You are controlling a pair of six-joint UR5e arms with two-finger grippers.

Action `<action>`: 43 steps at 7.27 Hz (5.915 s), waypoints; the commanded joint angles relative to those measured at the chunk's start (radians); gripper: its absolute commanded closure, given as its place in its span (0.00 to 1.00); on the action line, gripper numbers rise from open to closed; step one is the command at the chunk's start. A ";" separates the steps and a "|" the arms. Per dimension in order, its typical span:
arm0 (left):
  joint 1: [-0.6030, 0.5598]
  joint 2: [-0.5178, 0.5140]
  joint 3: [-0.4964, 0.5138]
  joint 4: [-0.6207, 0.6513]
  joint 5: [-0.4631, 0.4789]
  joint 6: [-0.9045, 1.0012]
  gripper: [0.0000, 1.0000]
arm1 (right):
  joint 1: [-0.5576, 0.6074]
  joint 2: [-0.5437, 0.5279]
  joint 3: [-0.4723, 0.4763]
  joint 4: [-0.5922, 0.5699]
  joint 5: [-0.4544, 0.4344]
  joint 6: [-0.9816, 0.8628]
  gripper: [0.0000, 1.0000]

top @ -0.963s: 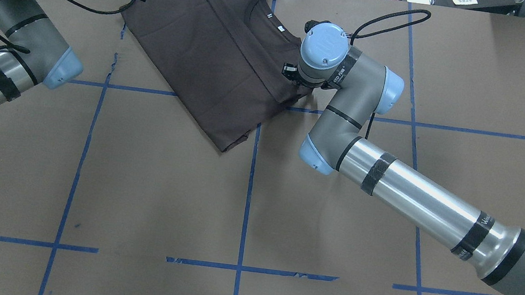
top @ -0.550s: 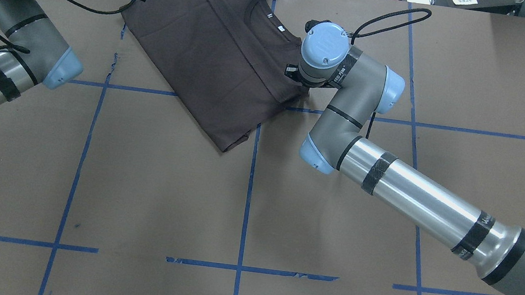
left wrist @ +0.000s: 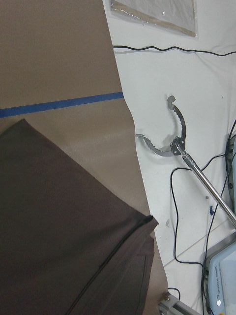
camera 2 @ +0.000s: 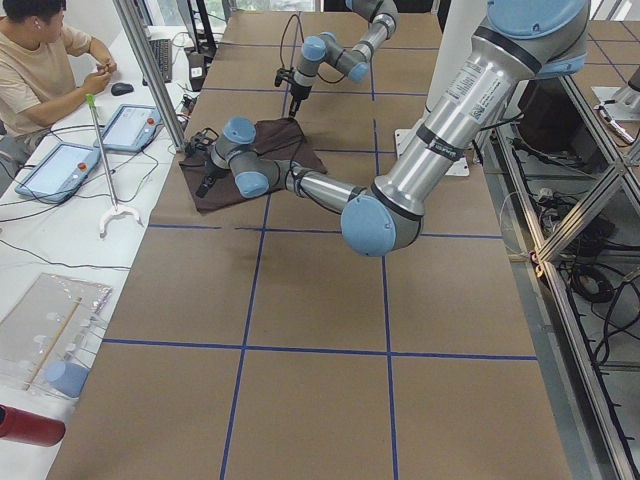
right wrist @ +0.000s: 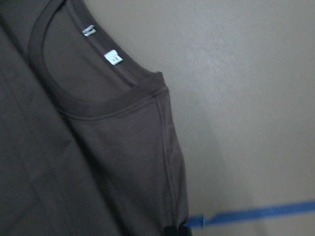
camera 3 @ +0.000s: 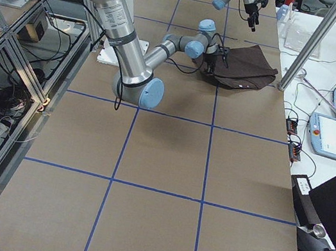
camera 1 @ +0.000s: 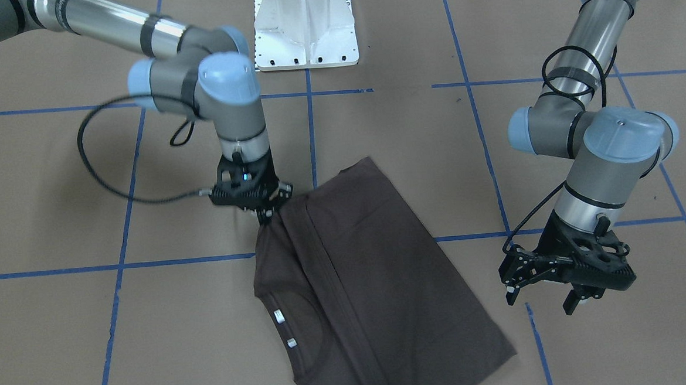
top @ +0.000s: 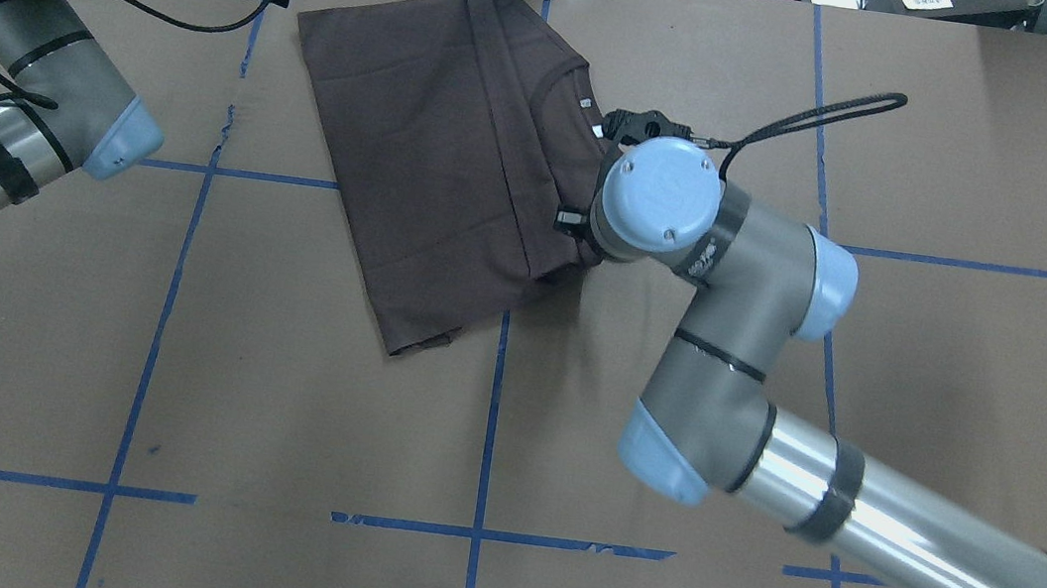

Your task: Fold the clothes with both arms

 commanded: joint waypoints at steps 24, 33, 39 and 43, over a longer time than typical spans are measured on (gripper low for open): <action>0.006 0.045 -0.053 0.011 -0.046 -0.010 0.00 | -0.430 -0.139 0.210 -0.163 -0.326 -0.308 0.36; 0.007 0.059 -0.055 0.010 -0.046 -0.010 0.00 | -0.429 -0.133 0.215 -0.122 -0.366 -0.294 1.00; 0.009 0.063 -0.055 0.008 -0.046 -0.012 0.00 | -0.410 -0.384 0.393 -0.100 -0.360 -0.221 1.00; 0.012 0.065 -0.055 0.008 -0.046 -0.012 0.00 | -0.455 -0.414 0.414 -0.099 -0.360 -0.033 0.00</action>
